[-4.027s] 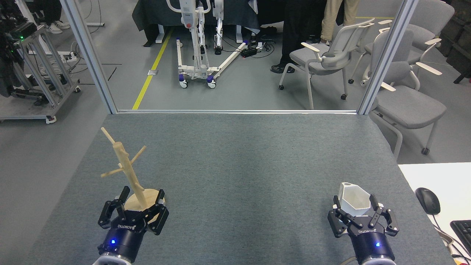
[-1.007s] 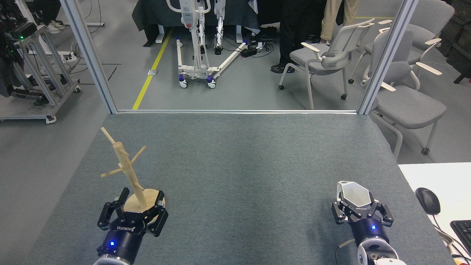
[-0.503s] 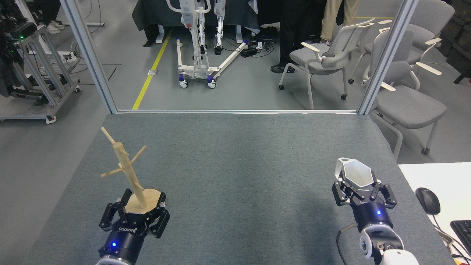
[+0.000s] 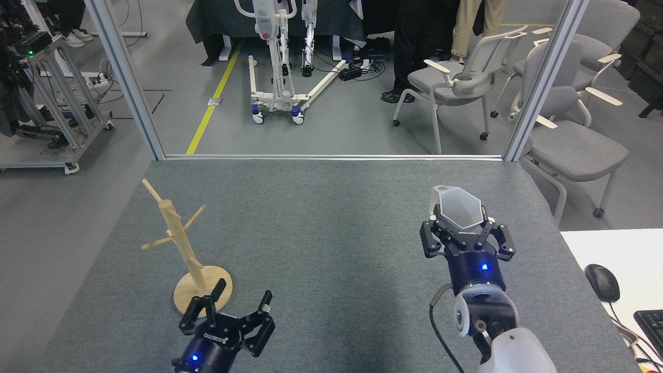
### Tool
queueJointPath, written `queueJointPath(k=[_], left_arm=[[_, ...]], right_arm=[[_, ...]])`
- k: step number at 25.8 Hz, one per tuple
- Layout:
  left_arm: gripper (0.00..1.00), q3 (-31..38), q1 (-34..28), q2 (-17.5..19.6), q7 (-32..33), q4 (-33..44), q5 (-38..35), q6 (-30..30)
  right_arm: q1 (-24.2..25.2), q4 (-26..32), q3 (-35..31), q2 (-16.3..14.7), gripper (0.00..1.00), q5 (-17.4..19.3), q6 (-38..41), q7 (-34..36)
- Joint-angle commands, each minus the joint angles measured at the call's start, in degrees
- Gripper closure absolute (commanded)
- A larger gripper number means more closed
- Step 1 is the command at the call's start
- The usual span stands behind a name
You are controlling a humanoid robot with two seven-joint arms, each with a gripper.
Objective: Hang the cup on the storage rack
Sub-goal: 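Lift the cup with the right gripper and carry it toward the left gripper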
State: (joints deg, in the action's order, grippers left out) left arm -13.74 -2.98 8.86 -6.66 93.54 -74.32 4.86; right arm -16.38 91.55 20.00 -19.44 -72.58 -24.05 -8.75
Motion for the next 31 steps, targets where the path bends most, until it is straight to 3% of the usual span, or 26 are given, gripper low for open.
queueJointPath(k=[1, 8, 13, 17, 22, 25, 31], left_arm=[[0.00, -5.24, -0.10, -2.62, -0.02, -0.73, -0.48, 0.24], [0.02, -8.58, 0.43, -8.07, 2.01, -0.99, -1.09, -1.78], [0.01, -16.14, 2.19, -15.46, 4.29, -1.17, -6.45, -16.20], [0.01, -22.47, 5.26, -15.98, 4.99, -2.84, -12.34, -23.93], [0.01, -22.47, 7.20, -16.07, 7.89, -3.81, -12.87, -27.53], [0.01, -22.56, 9.83, -15.81, 10.53, -5.21, -13.57, -27.62], [0.01, -22.47, 15.72, -16.33, 12.20, -8.73, -13.40, -27.09]], right_arm=[[-2.87, 2.49, 6.36, 0.72, 1.00, -0.02, -7.07, -2.94], [-8.58, 2.84, 14.80, 5.64, 1.00, -0.55, -19.55, -7.42], [-15.44, 1.96, 21.13, 9.60, 1.00, -0.55, -29.74, -12.52], [-20.71, -0.14, 23.24, 9.60, 1.00, 0.07, -34.57, -14.98], [-27.13, -6.38, 24.38, 9.68, 1.00, 2.79, -35.95, -15.16], [-29.85, -7.97, 25.61, 9.51, 1.00, 4.64, -35.95, -15.24], [-31.26, -8.93, 25.35, 9.51, 1.00, 3.94, -35.95, -18.06]])
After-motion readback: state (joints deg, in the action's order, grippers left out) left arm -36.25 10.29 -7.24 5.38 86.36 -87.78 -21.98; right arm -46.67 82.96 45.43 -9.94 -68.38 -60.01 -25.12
